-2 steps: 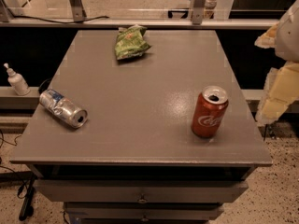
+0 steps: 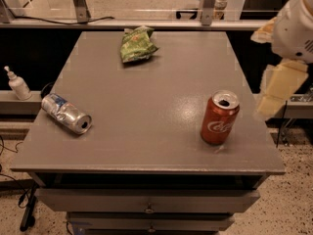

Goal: Move green jalapeno chip bag near redbull can

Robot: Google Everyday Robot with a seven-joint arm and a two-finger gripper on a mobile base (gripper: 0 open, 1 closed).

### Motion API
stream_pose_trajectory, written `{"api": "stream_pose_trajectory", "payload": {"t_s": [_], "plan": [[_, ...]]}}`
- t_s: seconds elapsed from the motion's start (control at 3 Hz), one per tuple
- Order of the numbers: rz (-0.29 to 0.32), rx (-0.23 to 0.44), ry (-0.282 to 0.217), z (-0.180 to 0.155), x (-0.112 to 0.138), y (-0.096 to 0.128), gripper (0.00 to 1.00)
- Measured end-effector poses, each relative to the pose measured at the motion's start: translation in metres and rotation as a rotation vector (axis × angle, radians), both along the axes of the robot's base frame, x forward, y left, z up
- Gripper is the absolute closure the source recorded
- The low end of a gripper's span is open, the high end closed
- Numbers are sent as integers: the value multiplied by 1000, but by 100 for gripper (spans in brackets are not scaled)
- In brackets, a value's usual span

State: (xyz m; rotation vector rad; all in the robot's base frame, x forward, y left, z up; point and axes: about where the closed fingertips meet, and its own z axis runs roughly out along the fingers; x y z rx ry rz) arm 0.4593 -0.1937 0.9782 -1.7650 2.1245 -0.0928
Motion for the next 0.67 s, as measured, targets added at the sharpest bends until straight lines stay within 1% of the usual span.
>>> {"api": "stream_pose_trajectory", "payload": {"t_s": [0.33, 0.67], "plan": [[73, 62, -46, -1, 36, 42, 0], [115, 158, -54, 1, 75, 85, 0]]}}
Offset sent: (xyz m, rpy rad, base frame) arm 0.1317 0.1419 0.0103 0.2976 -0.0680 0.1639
